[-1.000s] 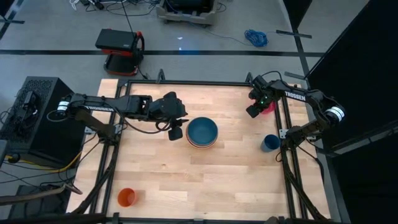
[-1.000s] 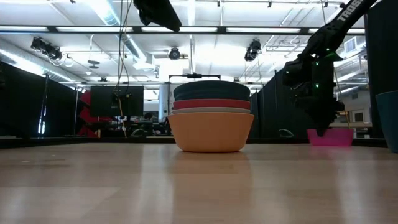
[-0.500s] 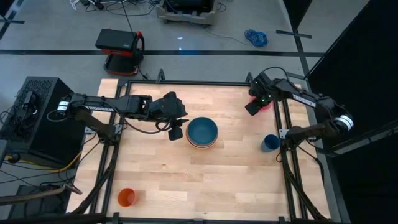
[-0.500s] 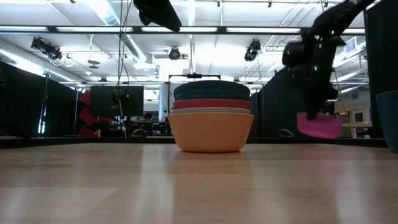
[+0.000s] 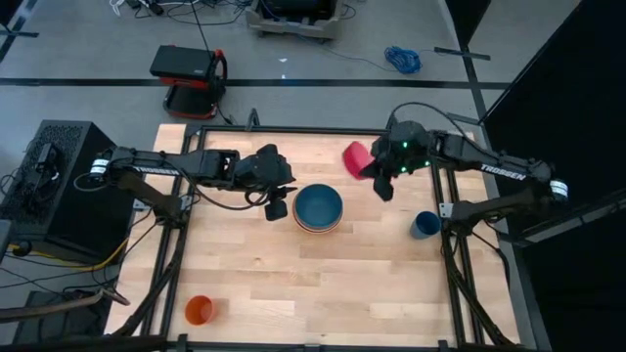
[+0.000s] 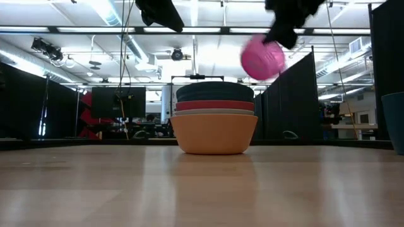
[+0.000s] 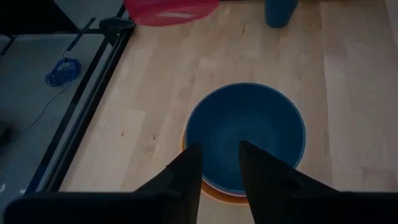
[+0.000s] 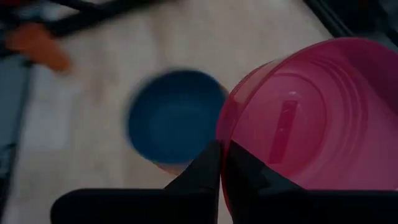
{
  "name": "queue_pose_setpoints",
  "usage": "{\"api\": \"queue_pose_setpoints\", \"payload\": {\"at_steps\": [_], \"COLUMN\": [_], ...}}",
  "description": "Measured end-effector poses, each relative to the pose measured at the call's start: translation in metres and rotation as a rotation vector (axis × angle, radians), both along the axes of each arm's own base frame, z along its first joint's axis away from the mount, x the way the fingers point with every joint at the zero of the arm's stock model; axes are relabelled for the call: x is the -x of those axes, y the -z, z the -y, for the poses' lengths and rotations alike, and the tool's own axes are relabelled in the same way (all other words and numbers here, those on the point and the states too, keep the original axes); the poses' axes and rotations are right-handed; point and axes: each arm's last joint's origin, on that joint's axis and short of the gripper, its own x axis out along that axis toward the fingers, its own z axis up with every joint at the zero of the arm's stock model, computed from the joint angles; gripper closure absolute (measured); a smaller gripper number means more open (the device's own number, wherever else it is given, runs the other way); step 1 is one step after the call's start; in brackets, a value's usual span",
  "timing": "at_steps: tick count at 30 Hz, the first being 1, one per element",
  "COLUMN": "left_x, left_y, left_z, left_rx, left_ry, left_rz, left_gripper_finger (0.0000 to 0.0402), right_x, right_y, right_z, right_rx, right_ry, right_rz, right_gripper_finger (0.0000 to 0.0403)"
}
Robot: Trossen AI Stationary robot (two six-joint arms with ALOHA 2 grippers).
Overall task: Nest bowls inside each other
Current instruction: Stack the red bowl on the blue bowl
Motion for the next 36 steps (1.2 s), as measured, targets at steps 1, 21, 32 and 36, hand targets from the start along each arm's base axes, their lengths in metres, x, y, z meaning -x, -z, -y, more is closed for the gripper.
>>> {"api": "queue_pose_setpoints", "payload": {"at_steps": [1,21,32,36], "left_x": [0.000,0.001,0.001,0.001], "left_y": [0.000,0.001,0.001,0.002], "left_z": [0.000,0.000,0.000,0.000], "left_rx": [0.000,-0.001,-0.001,-0.001], "left_ry": [0.000,0.001,0.001,0.001], "left_rz": [0.000,-0.013,-0.020,-0.022], "left_gripper_finger": [0.0309,0.0304,0.0307,0.0309], "right_x": [-0.005,-0.086,-0.111,-0.115], "right_y": [-0.001,0.064,0.067,0.078], "right_z": [-0.007,-0.045,-0.053,-0.053], "right_rx": [0.004,0.156,0.186,0.175], "right_ry": [-0.029,-0.282,-0.333,-0.336], "right_rz": [0.012,-0.171,-0.186,-0.232], "right_gripper_finger": [0.0402,0.0403,0.0403,0.0403]}}
